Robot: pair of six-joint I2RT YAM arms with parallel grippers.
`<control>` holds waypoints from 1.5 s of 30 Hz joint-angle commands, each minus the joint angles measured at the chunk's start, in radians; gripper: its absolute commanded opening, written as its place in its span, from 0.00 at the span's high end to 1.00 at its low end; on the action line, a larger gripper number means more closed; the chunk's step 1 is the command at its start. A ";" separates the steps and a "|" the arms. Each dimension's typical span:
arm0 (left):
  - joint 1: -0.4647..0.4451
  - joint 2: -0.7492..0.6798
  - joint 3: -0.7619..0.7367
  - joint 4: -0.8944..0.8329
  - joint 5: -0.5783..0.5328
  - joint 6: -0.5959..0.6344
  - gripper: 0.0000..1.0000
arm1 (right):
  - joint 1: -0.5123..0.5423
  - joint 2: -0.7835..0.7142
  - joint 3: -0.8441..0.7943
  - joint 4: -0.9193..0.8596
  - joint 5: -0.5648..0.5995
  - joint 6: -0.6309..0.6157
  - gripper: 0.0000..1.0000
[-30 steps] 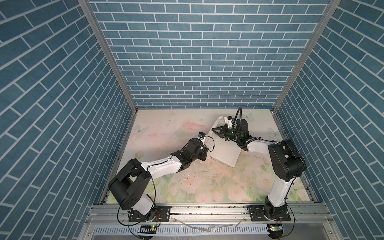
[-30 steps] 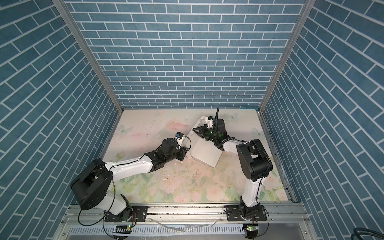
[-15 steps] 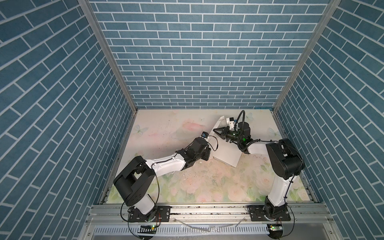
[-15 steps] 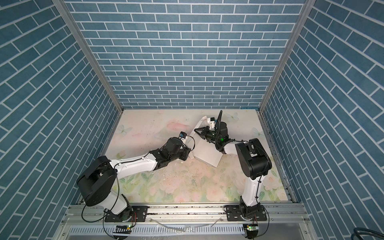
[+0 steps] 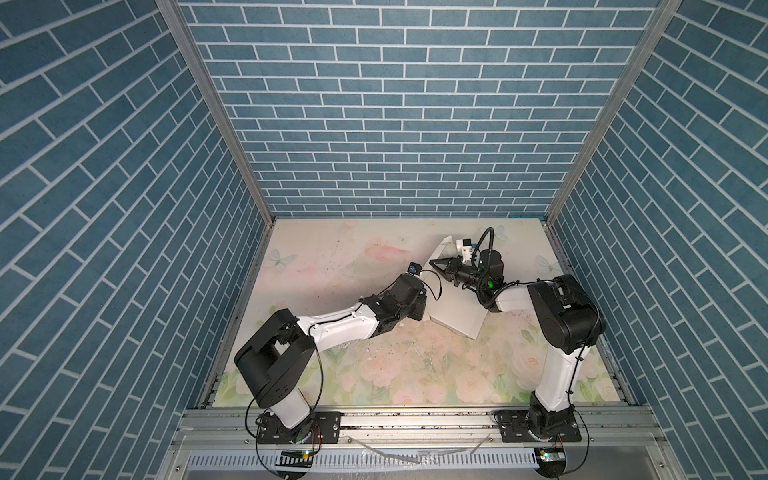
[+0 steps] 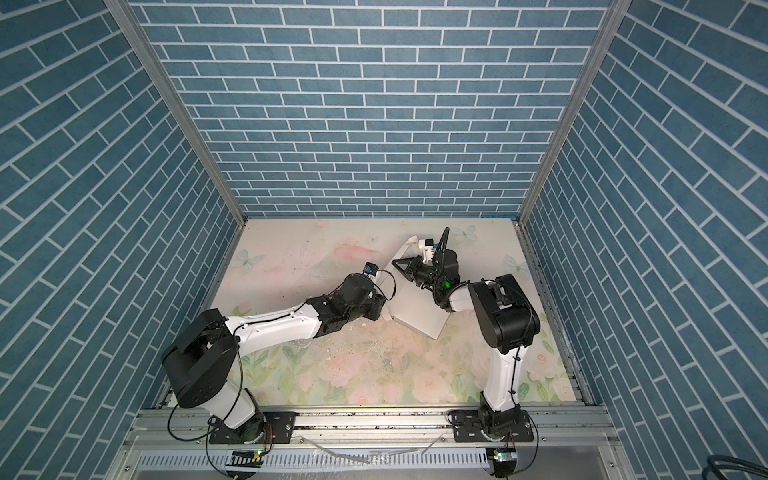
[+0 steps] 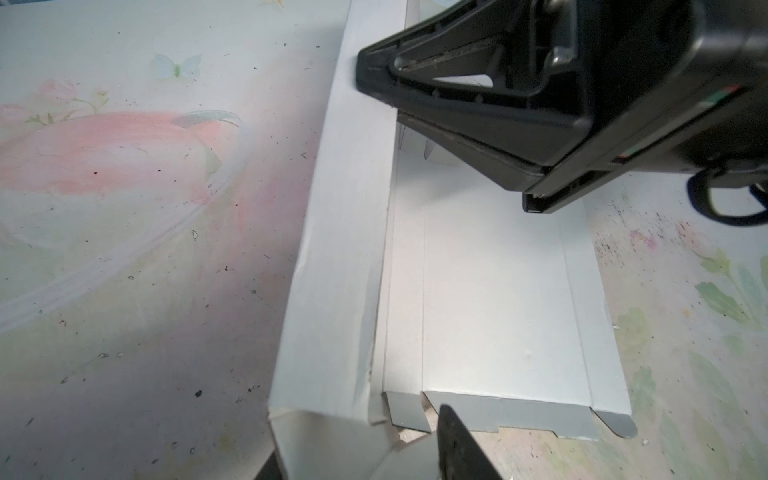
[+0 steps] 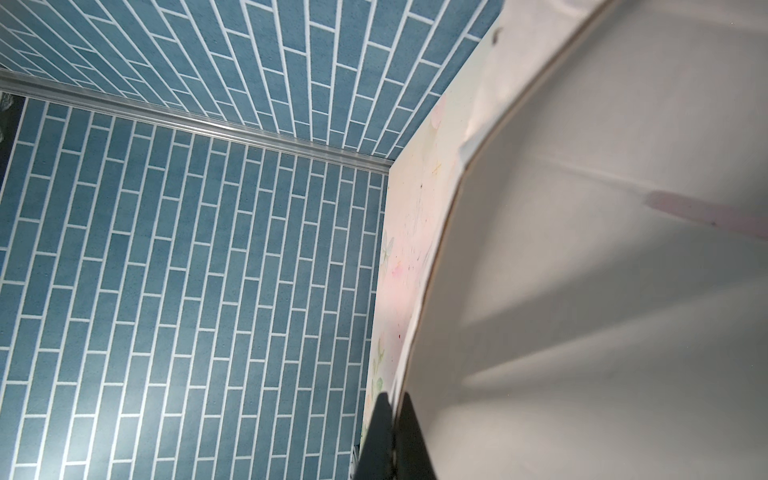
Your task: Fold the paper box
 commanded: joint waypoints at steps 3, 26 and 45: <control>-0.024 0.035 0.040 0.002 -0.014 -0.012 0.55 | -0.001 0.017 -0.034 0.047 -0.016 -0.003 1.00; -0.020 -0.135 -0.079 -0.011 -0.018 0.061 0.23 | -0.018 -0.004 -0.032 0.048 -0.034 0.008 1.00; 0.078 -0.526 -0.313 -0.191 -0.154 0.061 0.26 | 0.082 -0.024 0.123 0.039 0.073 0.166 1.00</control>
